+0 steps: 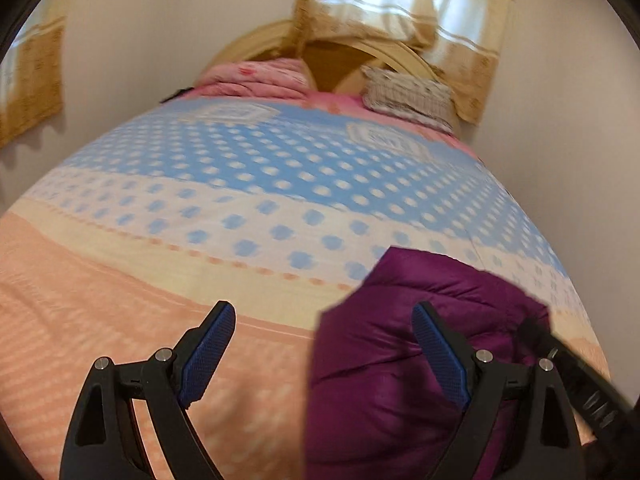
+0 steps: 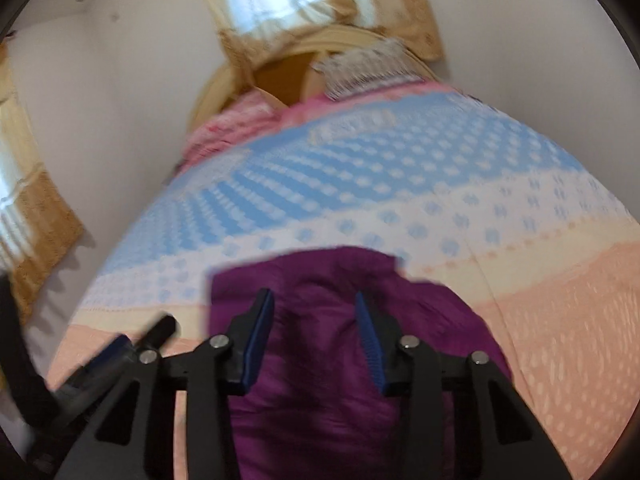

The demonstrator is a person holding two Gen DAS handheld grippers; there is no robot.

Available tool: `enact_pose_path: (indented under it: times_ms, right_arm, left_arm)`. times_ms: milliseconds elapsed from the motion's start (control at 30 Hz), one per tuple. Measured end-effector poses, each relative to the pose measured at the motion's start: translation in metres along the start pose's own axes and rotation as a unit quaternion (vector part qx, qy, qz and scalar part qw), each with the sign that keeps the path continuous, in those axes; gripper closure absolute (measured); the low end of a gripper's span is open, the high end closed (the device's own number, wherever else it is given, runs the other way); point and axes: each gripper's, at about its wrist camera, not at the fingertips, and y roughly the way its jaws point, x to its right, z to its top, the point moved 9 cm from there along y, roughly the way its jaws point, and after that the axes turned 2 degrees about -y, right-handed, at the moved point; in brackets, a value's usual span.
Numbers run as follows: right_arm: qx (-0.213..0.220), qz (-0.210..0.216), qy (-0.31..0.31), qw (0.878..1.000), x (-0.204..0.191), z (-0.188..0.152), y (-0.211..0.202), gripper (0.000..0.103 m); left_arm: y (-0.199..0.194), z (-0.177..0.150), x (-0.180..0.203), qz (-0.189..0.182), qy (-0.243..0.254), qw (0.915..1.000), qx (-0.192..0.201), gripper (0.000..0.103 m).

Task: Fold large clothes
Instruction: 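Grasp the folded jacket with both grippers and lift it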

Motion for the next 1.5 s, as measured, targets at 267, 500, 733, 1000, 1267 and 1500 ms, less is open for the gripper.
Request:
enact_pose_path:
  times_ms: [267,500,733,1000,1267,1500]
  right_arm:
    - [-0.020,-0.034,0.081,0.996,0.081,-0.044,0.006,0.057]
    - [-0.008,-0.061,0.056,0.997,0.091,-0.049,0.006,0.057]
    - [0.003,-0.060,0.085,0.995,0.109,-0.058,0.003,0.057]
    - [-0.006,-0.051,0.110,0.993,0.118,-0.066,0.007,0.056]
    - [-0.020,-0.066,0.112,0.991,0.121,-0.073,0.009,0.053]
    - [-0.030,-0.077,0.106,0.991,0.121,-0.074,0.012,0.052]
  left_arm:
    - [0.037,-0.044,0.062,0.003,0.101,0.9946,-0.021,0.010]
    - [0.048,-0.055,0.073,0.004,0.113,0.9934,-0.020,0.004]
    - [0.061,-0.064,0.081,0.014,0.130,0.9911,-0.025,0.001]
    - [0.071,-0.073,0.084,0.011,0.135,0.9898,-0.044,0.001]
    - [0.074,-0.078,0.085,0.017,0.147,0.9876,-0.051,0.001]
    - [0.077,-0.080,0.086,0.023,0.154,0.9864,-0.054,0.001]
